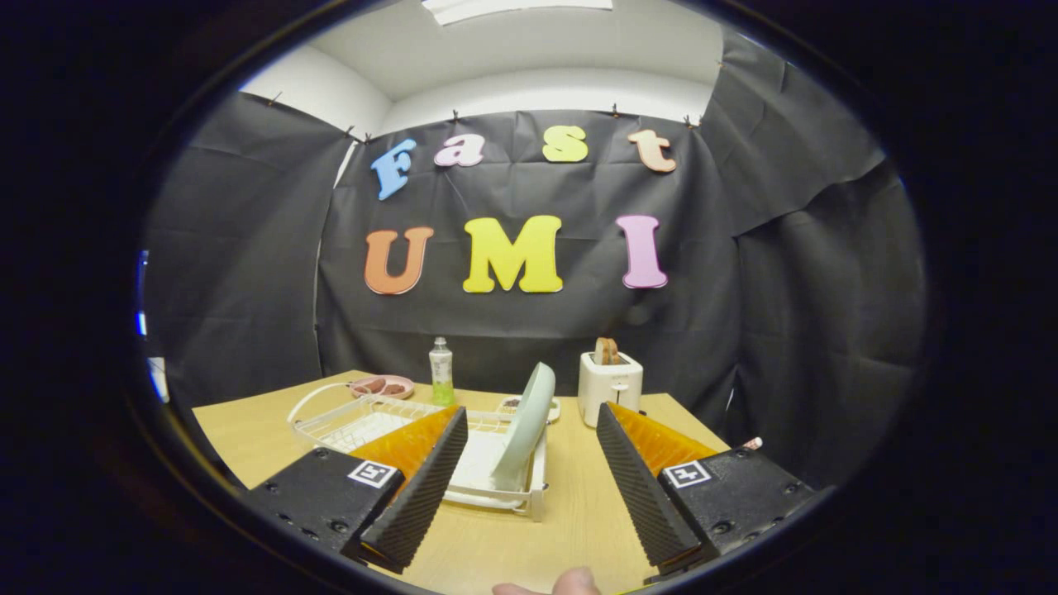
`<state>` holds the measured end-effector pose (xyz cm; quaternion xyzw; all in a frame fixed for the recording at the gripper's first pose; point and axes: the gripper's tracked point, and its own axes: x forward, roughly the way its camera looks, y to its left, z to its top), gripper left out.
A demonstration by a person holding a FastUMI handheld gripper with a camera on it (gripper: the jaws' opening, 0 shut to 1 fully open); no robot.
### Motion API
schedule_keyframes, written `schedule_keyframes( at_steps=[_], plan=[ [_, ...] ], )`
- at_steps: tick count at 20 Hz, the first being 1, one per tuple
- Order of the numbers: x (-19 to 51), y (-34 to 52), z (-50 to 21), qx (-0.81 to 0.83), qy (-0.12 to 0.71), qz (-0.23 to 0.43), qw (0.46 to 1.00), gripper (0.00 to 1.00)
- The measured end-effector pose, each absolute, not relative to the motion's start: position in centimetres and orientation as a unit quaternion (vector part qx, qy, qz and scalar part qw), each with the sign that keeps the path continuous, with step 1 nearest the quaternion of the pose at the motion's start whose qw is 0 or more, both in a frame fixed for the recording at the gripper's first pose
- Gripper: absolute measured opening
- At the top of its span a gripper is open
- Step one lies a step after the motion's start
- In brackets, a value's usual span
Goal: Take the plate from the dish rack, then take the spoon from the basket and place it into the plate.
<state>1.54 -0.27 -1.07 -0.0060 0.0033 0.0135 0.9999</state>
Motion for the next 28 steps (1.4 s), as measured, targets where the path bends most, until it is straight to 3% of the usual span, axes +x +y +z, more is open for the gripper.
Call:
schedule_keyframes(
  at_steps=[15, 28],
  plan=[
    [3.0, -2.3, 0.6, -0.005, 0.049, 0.030, 0.998, 1.00],
    [12.9, -1.5, 6.1, -0.033, 0.177, 0.086, 0.980, 1.00]
  ],
)
